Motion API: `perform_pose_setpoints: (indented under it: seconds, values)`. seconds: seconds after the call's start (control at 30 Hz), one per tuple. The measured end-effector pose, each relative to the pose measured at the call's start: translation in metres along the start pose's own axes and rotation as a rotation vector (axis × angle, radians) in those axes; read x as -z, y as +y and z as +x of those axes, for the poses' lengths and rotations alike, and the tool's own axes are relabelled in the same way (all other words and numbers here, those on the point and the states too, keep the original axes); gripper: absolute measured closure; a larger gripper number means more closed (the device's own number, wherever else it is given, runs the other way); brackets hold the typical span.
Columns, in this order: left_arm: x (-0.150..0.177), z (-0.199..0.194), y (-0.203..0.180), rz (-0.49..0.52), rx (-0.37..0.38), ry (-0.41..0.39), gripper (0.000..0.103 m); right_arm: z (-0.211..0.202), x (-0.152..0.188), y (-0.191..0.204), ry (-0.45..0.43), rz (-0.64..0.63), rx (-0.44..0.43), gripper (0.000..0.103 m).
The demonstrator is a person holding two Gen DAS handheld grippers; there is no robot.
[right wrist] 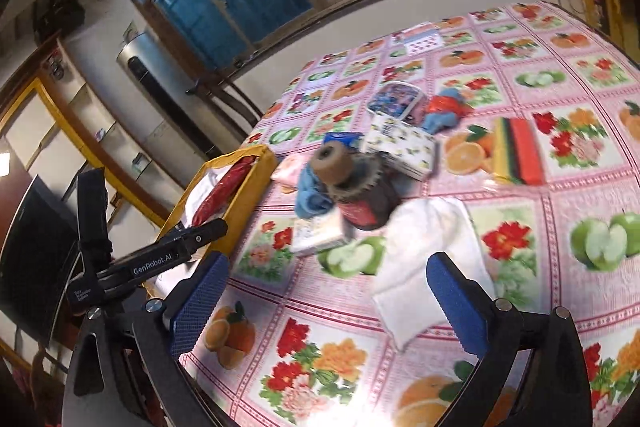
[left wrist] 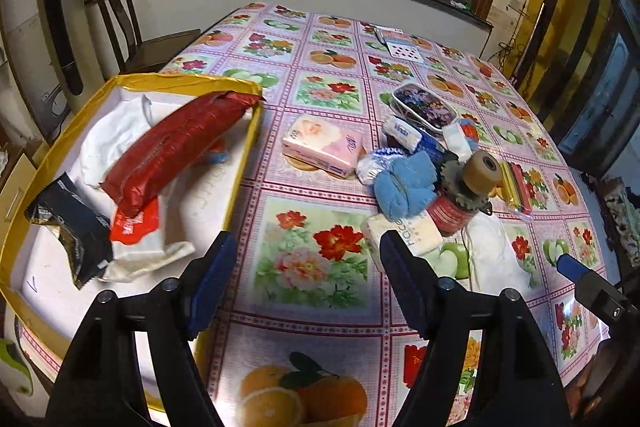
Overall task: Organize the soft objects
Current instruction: 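Move the left tool to the blue knitted cloth while the right tool approaches the white towel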
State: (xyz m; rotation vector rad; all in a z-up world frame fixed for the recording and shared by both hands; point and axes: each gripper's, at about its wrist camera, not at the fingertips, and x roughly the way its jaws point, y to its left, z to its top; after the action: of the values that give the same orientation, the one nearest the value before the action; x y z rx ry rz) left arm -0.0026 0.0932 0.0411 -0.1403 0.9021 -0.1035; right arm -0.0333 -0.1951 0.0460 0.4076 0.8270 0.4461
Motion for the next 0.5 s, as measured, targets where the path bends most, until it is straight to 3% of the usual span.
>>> perform_pose_setpoints:
  seconds: [0.23, 0.37, 0.5]
  values:
    - [-0.01, 0.02, -0.018, -0.013, 0.057, 0.025, 0.029, -0.008, 0.006, -0.031, -0.007, 0.094, -0.006, 0.002]
    - [-0.018, 0.037, -0.031, 0.067, 0.051, 0.028, 0.029, -0.007, 0.006, -0.034, -0.005, 0.088, -0.015, 0.002]
    - [-0.019, 0.051, -0.035, 0.111, 0.11, 0.026, 0.029, -0.002, 0.003, -0.028, -0.009, 0.048, -0.004, 0.002]
